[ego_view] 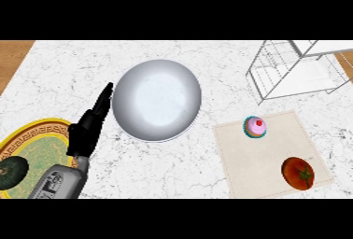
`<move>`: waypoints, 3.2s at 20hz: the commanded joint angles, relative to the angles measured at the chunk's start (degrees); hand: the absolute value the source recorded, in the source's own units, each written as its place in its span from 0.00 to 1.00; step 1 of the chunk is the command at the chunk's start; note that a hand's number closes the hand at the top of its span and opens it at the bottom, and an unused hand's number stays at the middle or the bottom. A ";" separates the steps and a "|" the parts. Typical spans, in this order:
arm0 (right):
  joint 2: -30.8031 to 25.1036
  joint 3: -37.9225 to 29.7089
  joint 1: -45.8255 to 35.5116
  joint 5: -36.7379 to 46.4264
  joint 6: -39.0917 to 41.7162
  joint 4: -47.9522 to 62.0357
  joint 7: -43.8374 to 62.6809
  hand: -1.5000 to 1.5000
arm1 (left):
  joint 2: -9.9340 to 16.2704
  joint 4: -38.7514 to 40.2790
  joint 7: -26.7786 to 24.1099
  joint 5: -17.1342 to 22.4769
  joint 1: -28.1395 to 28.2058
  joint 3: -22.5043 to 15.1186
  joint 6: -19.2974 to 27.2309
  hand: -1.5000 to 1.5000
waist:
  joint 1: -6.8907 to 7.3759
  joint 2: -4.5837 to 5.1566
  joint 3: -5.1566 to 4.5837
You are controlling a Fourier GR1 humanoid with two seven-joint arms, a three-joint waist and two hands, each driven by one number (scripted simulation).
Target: Pick the tomato from the placemat and place it in the tiered shelf
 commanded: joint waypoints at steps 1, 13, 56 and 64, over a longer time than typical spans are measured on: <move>5.12 1.85 -0.11 4.97 0.29 -2.05 0.93 0.00 | -3.73 -0.12 2.58 -2.97 -2.10 -0.87 1.40 0.50 | 0.02 0.04 0.00; 12.51 0.99 -3.67 14.48 3.54 2.23 -2.02 0.00 | -4.28 0.10 1.81 -5.10 -0.87 4.21 -3.49 0.50 | 0.16 0.09 0.01; 24.04 8.10 -12.28 38.65 -1.51 14.70 -3.01 1.00 | -9.57 -2.50 3.15 -12.01 -0.40 11.43 -9.77 0.50 | 0.17 0.07 -0.01; 19.53 5.14 -17.32 40.44 -8.10 24.20 -12.03 1.00 | -9.97 -1.69 1.35 -11.53 0.34 12.13 -11.29 0.50 | 0.36 0.09 0.01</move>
